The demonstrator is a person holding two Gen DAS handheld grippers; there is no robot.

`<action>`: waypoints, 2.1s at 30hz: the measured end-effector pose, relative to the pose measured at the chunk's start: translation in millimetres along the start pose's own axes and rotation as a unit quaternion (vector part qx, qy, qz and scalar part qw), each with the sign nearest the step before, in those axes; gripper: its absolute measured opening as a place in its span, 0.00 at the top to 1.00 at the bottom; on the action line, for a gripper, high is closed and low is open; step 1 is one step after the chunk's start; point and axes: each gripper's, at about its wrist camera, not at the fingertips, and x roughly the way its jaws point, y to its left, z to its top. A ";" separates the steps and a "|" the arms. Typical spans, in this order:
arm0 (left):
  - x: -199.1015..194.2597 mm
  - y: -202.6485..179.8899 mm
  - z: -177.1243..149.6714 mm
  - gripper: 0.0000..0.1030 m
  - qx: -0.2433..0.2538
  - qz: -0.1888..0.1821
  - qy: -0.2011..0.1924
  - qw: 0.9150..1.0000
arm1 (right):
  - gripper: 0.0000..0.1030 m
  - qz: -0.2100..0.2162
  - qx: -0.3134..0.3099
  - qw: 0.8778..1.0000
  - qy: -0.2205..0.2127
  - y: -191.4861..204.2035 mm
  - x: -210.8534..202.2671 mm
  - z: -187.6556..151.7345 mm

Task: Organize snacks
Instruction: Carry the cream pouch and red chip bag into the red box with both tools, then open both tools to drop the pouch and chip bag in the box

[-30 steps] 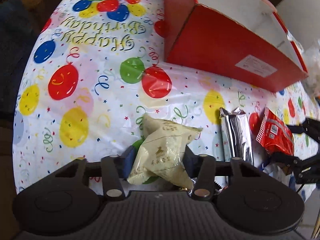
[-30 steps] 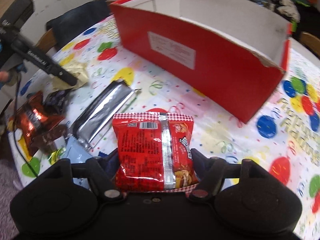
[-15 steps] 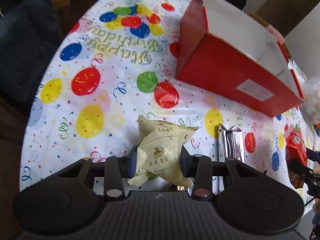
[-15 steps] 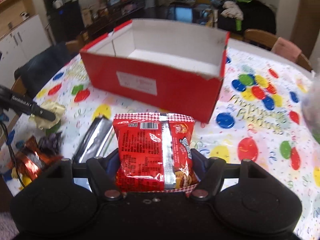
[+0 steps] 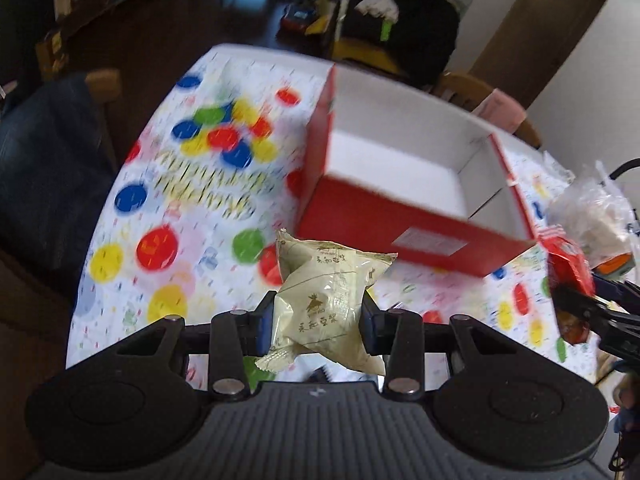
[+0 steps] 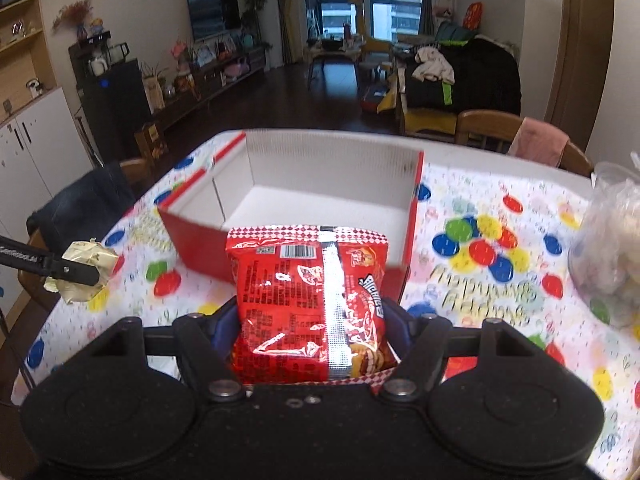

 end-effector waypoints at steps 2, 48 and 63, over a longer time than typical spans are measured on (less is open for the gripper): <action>-5.6 -10.1 9.1 0.61 0.008 -0.005 -0.010 1.000 | 0.31 -0.001 0.001 1.000 -0.006 -2.5 0.9 8.9; 203.6 -103.2 135.6 0.61 0.147 0.136 0.149 0.968 | 0.31 -0.011 -0.086 0.974 0.209 -4.4 213.4 78.3; 216.2 -112.7 129.0 0.60 0.154 0.127 0.172 0.965 | 0.30 -0.009 -0.091 0.971 0.220 -0.3 215.6 79.1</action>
